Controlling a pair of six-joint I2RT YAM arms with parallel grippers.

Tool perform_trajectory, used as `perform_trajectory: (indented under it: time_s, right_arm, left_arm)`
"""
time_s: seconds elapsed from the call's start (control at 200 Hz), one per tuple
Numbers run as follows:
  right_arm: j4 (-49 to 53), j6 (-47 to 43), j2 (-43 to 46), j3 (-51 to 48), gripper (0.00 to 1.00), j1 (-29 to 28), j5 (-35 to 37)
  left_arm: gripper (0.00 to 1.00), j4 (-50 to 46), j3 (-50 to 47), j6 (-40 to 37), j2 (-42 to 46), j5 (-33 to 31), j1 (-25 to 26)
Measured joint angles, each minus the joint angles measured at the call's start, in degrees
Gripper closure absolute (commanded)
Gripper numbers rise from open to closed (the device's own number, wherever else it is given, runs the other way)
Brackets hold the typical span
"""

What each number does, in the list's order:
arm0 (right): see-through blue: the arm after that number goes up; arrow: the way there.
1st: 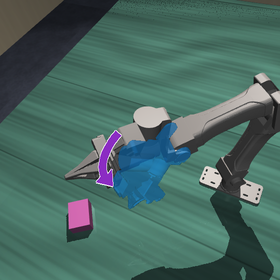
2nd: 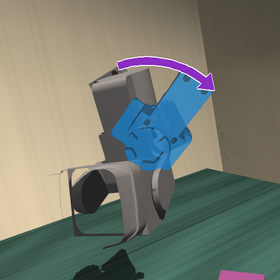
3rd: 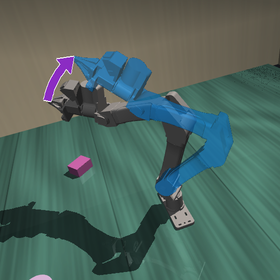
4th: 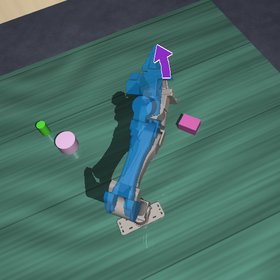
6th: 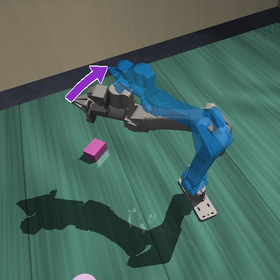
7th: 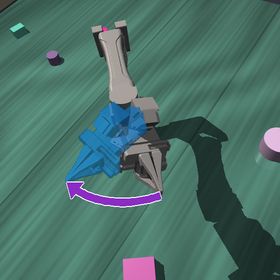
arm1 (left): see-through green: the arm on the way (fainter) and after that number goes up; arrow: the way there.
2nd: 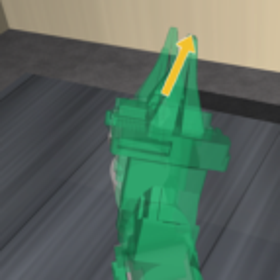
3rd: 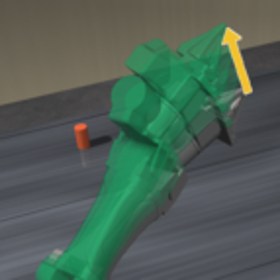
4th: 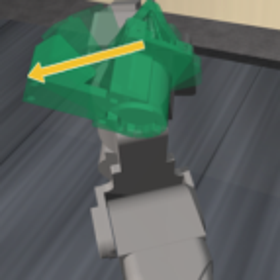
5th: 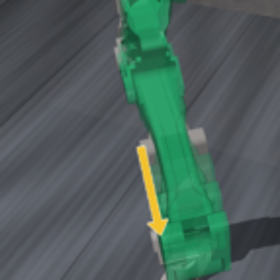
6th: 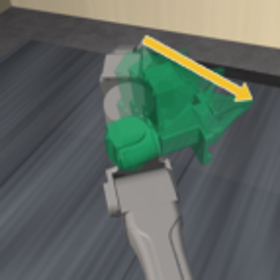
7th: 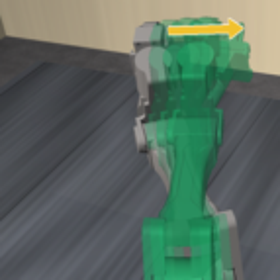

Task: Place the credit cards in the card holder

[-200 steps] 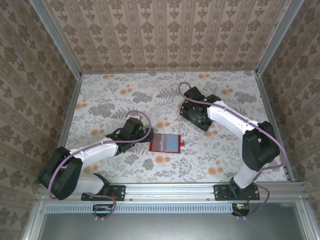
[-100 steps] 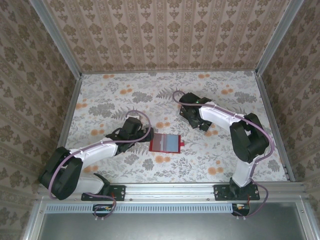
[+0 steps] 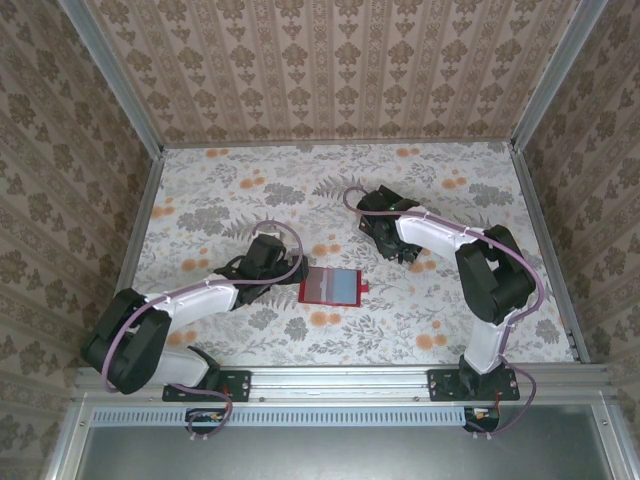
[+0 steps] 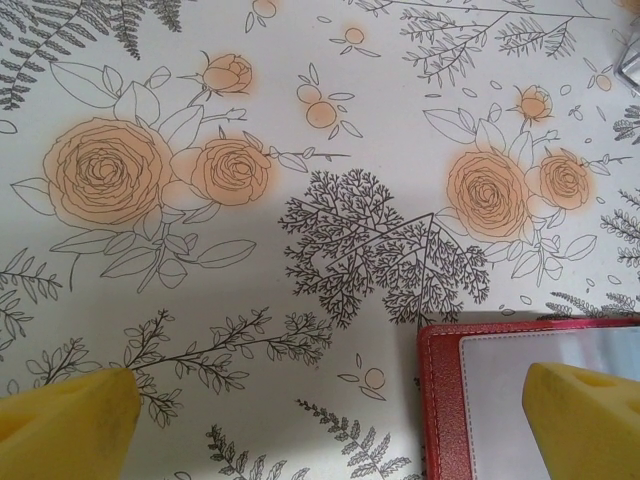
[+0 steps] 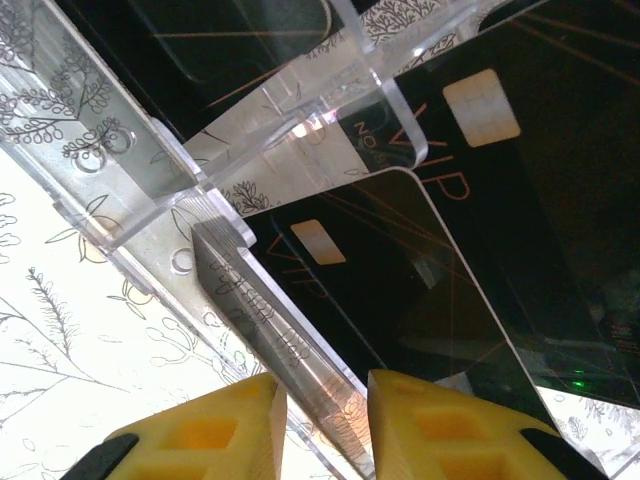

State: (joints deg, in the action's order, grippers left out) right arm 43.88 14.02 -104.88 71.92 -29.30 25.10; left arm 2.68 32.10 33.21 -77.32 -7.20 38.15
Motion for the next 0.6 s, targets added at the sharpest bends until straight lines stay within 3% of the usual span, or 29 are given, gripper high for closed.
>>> perform_trajectory:
  time_s: [0.6]
  right_arm:
    - [0.1,-0.4,1.1,0.0,0.75,0.0,0.0]
  left_arm:
    - [0.0,0.4,-0.6,0.2,0.0,0.6,0.0]
